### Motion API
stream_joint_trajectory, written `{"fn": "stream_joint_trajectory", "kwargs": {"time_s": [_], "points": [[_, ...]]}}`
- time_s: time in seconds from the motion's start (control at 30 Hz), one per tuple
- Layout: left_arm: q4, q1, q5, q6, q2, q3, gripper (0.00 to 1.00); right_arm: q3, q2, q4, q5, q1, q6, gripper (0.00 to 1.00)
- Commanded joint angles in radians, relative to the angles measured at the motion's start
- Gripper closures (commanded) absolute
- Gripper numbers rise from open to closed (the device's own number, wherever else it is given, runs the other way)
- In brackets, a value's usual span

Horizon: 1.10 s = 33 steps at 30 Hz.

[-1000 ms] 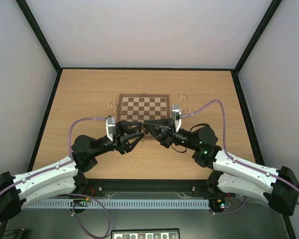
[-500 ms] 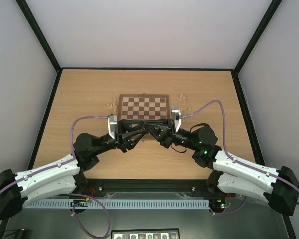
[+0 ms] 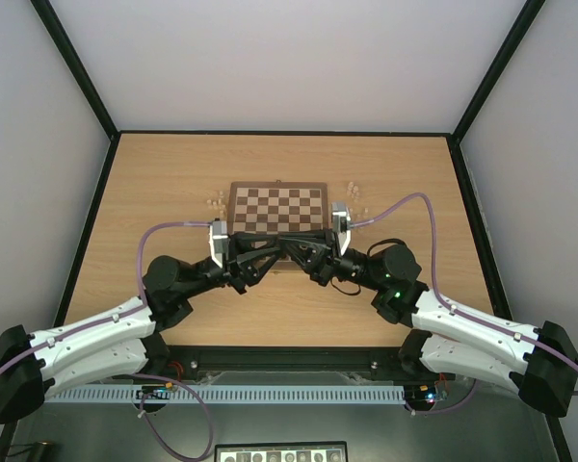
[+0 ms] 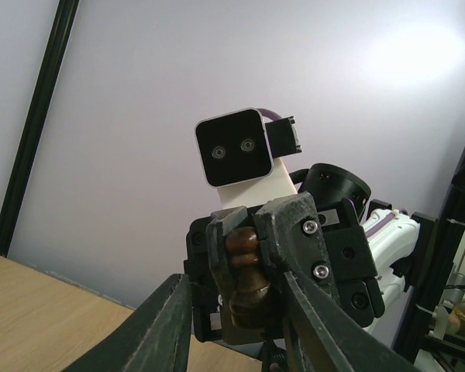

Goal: Set up the chess pieces on the board
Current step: Place the chess piece on the chessboard.

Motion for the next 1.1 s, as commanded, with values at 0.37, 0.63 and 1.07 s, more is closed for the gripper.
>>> {"fn": "stream_joint_trajectory", "kwargs": {"time_s": [0.37,0.63,1.07], "points": [[0.052,-0.004,0.013,0.007,0.02,0.049,0.81,0.009,-0.016,0.035,-0.004,0.01,-0.017,0.97],[0.0,-0.004,-0.013,0.039,0.01,0.04,0.87,0.009,-0.023,0.015,0.011,0.01,-0.008,0.9],[-0.114,-0.004,-0.067,0.084,-0.006,0.054,0.88,0.027,-0.01,-0.042,0.054,0.01,-0.007,0.68]]}}
